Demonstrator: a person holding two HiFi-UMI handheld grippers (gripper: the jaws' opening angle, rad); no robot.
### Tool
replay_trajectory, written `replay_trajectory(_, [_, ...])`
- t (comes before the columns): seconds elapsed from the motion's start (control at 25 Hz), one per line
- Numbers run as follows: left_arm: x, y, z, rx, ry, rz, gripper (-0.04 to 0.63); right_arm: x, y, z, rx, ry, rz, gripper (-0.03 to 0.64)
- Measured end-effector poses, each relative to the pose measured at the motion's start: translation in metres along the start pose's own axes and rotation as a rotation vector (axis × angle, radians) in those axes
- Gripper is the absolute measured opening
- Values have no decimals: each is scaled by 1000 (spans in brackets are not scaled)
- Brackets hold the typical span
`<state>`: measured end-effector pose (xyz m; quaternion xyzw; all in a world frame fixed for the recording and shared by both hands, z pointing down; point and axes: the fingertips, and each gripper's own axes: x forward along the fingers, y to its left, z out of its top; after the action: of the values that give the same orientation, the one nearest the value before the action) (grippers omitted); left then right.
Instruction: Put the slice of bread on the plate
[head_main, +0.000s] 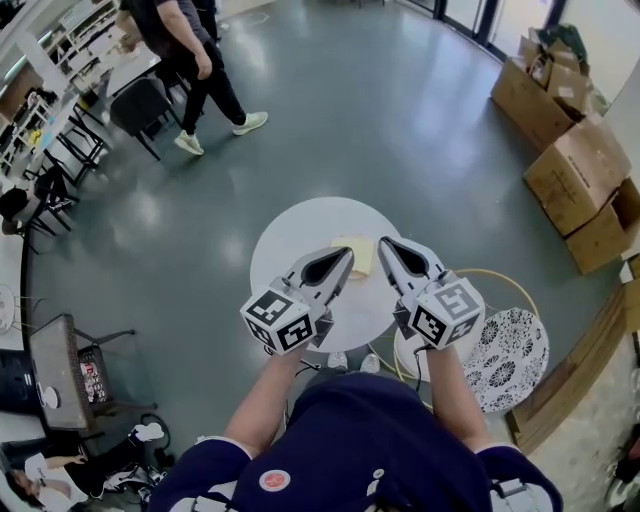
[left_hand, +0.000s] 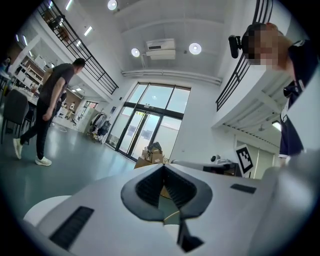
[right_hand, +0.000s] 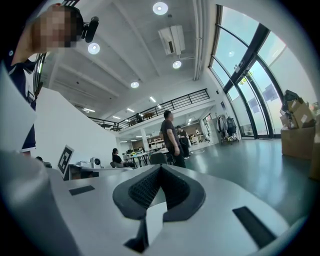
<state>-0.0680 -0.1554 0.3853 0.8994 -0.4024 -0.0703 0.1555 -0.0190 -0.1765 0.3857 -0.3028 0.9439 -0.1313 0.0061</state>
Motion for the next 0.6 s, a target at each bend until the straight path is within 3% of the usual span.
replay_trajectory(0.6, [-2,-5,5,11,-10,-2,6,0,5,5,-10,-8,10,5])
